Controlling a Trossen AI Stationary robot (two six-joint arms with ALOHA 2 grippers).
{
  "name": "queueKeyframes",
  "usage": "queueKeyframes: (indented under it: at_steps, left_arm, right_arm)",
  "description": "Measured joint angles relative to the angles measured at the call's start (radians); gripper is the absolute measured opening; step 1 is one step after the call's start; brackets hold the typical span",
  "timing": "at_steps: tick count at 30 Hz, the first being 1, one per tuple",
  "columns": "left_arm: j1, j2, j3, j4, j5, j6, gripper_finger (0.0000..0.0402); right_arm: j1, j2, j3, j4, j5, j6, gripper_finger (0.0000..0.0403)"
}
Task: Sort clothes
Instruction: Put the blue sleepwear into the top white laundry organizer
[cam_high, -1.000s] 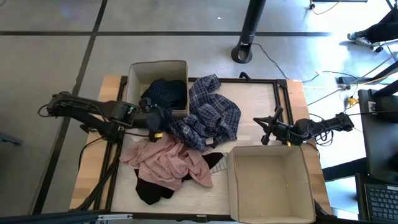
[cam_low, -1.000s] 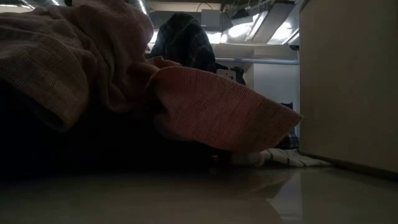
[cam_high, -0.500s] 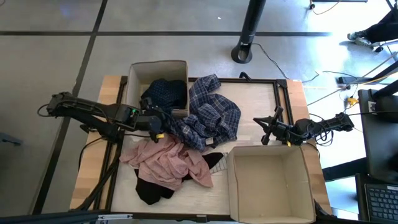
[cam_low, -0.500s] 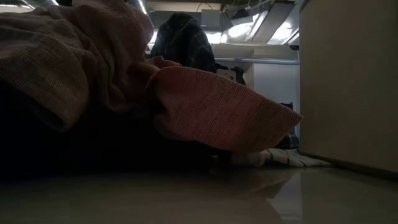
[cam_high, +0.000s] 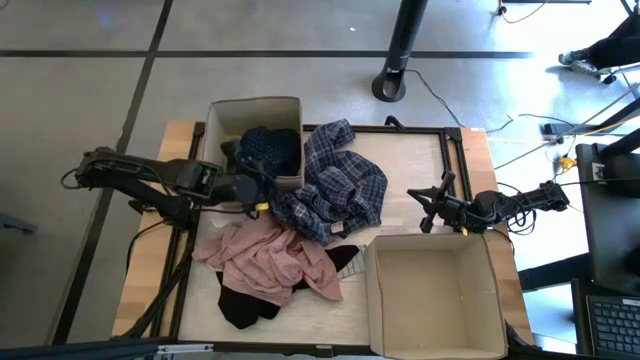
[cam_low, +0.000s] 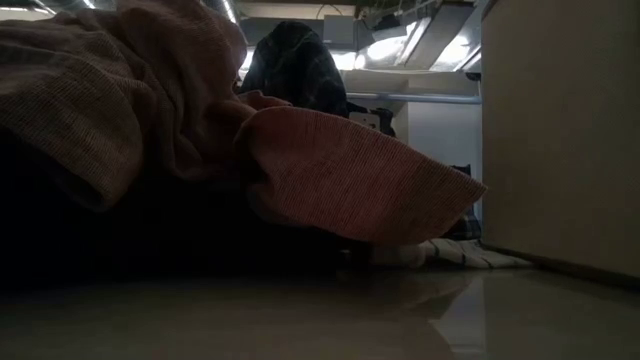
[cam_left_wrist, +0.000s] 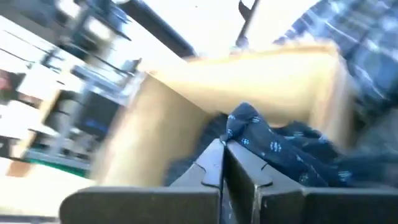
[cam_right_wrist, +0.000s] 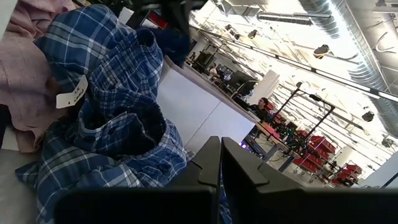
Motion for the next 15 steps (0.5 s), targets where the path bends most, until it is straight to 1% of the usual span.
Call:
queueKeyframes:
  at_steps: [3, 5, 10, 15]
  left_arm:
    - [0.019, -0.001, 0.058, 0.018, -0.071, 0.103, 0.0003]
    - [0.041, -0.009, 0.082, 0.051, -0.095, 0.177, 0.0002]
    - [0.141, -0.049, 0.094, 0.151, -0.099, 0.348, 0.0002]
    - [0.291, -0.072, 0.094, 0.189, -0.078, 0.428, 0.0002]
  right_arm:
    - [0.000, 0.000, 0.000, 0.000, 0.000, 0.000, 0.0017]
    - [0.000, 0.000, 0.000, -0.001, 0.000, 0.000, 0.0017]
    - [0.000, 0.000, 0.000, -0.004, 0.000, 0.000, 0.0017]
    - [0.000, 0.000, 0.000, -0.004, 0.000, 0.000, 0.0017]
